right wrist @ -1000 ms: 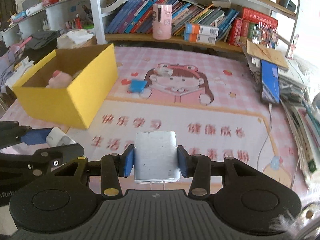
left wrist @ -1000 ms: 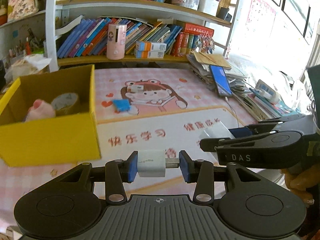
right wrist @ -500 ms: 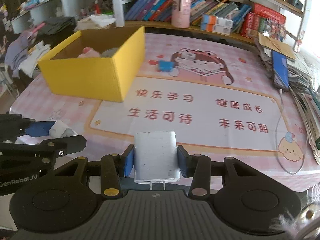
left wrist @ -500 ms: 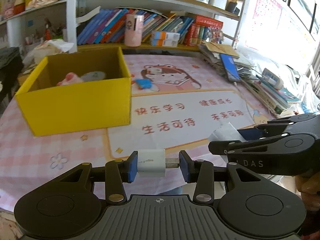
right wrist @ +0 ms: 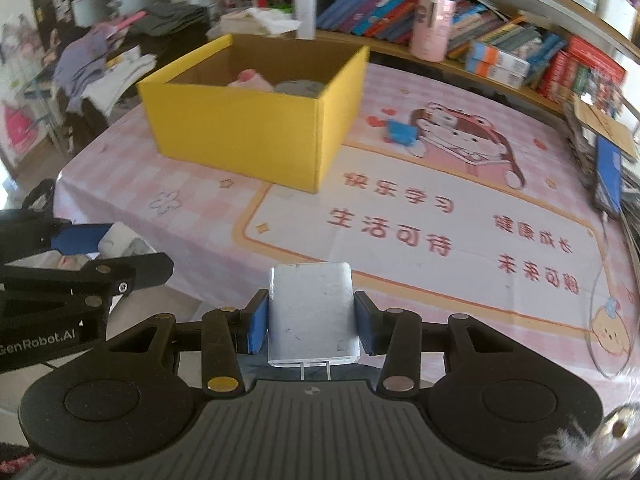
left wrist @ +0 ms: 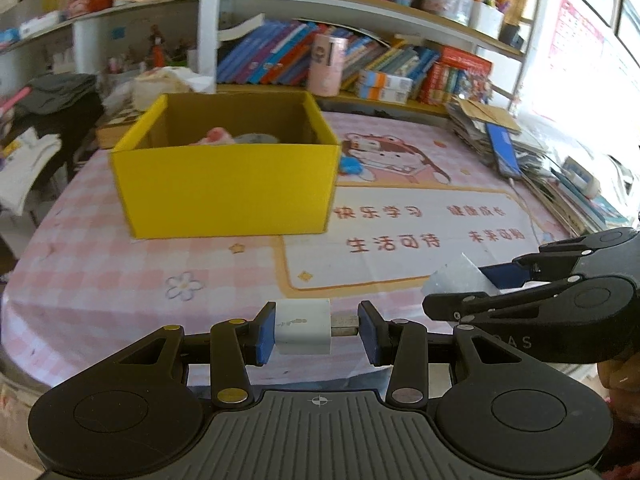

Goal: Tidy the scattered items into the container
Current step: 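Carry both white chargers with both tools toward the yellow box, then lower the chargers into the yellow box and open both tools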

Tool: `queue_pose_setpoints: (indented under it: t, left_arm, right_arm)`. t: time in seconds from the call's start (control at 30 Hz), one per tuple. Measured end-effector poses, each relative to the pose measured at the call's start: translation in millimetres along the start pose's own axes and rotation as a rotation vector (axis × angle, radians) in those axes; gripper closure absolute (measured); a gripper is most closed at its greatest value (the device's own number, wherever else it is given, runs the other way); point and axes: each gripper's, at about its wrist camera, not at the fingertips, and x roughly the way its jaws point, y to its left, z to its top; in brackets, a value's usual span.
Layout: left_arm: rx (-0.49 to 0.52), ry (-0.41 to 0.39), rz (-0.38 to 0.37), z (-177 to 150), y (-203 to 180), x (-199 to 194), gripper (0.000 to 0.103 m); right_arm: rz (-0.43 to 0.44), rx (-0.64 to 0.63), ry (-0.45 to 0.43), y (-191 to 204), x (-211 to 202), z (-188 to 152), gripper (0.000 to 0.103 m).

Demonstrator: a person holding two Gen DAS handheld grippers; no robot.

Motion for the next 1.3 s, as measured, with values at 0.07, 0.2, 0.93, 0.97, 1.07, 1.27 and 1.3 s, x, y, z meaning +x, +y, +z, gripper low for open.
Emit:
queue_pose_setpoints:
  t: [0.07, 0.2, 0.93, 0.97, 1.07, 1.27, 1.3]
  left_arm:
    - [-0.021, -0.005, 0.018, -1.7, 6.3, -2.9, 0.062]
    - [-0.05, -0.003, 0.045, -5.6, 19.0, -7.7, 0.062]
    - [-0.078, 0.032, 0.105, 5.8, 40.1, 6.5, 0.062]
    - [-0.075, 0.028, 0.109, 9.2, 40.2, 8.0, 0.062]
    - [-0.063, 0.007, 0.121, 21.1, 40.8, 11.5, 0.062]
    - [-0.022, -0.055, 0.144, 56.1, 40.8, 16.4, 0.062]
    - [-0.019, -0.066, 0.148, 61.8, 41.3, 17.2, 0.062]
  right_arm:
    - [0.015, -0.031, 0.0, 9.1, 1.8, 2.6, 0.061]
    - [0.041, -0.078, -0.002, 23.7, 5.1, 8.8, 0.061]
    - [0.122, -0.147, -0.02, 38.3, 31.2, 43.7, 0.061]
    - [0.123, -0.147, -0.027, 36.8, 32.2, 46.8, 0.061]
    - [0.127, -0.16, -0.057, 32.9, 34.3, 57.6, 0.061]
    - [0.134, -0.168, -0.142, 18.7, 35.8, 93.3, 0.061]
    - [0.135, -0.169, -0.155, 16.7, 36.3, 99.6, 0.061]
